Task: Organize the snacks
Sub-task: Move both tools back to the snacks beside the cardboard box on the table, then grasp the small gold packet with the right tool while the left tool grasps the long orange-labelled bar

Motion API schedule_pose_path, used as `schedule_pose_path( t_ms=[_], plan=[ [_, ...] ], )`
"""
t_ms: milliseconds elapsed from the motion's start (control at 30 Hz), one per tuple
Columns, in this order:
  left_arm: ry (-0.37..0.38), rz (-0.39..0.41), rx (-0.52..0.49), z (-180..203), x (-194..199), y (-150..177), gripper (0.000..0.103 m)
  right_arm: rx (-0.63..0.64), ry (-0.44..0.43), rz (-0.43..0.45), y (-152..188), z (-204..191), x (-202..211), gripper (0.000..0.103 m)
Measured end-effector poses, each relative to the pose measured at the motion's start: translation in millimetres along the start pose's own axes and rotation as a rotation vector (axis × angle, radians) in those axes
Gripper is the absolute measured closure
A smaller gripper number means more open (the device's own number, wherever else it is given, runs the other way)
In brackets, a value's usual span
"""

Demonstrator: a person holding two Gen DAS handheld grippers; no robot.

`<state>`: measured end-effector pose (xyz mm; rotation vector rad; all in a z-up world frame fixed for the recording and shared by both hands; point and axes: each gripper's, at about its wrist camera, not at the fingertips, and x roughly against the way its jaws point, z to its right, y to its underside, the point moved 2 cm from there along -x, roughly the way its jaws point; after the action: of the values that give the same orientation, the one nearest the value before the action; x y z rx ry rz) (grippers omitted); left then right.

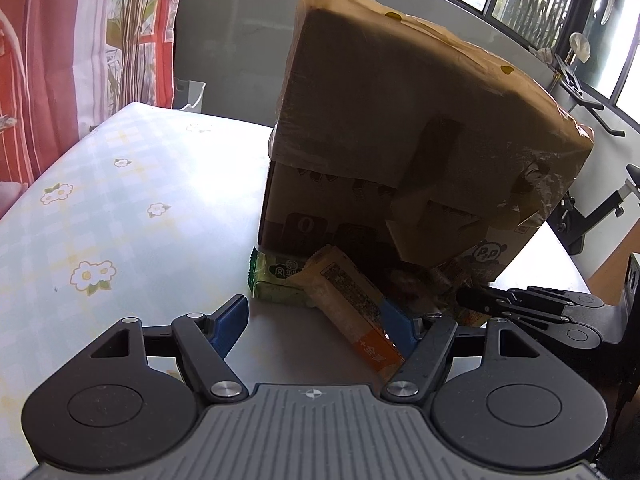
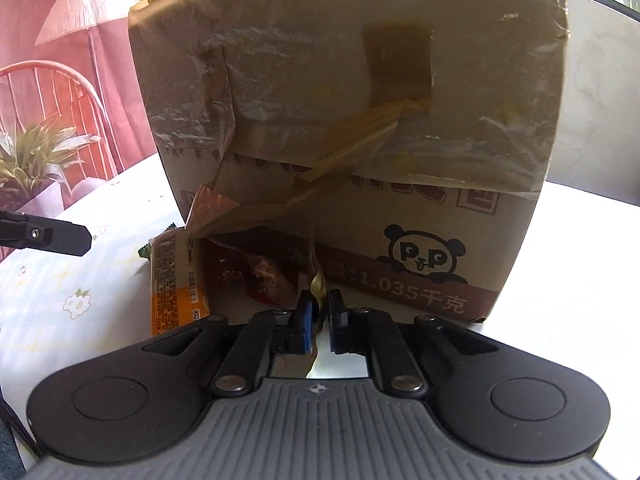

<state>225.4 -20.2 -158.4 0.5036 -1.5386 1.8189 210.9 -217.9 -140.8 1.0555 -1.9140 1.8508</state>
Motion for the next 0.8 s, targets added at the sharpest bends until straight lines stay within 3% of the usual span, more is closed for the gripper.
schedule_pose_path(
  t_ms=[333,533,667,800],
  plan=[
    [0.035,-0.092,-0.013,25,-38,-4,0.027,-0.216,0.053,0.119,39,11,27,0.094],
    [-0.009,-0.136,0.065,35,-69,-7,0.027,-0.182,0.046,0.140,40,7,29,0.094],
    [-0.045,-0.157,0.028,44,-82,4,0.027,-0.192,0.035,0.141,43,9,32,0.094],
    [-0.022,-0.129,0.037,41,-81,14,0.027,-0.211,0.024,0.144,44,13,32,0.094]
  ],
)
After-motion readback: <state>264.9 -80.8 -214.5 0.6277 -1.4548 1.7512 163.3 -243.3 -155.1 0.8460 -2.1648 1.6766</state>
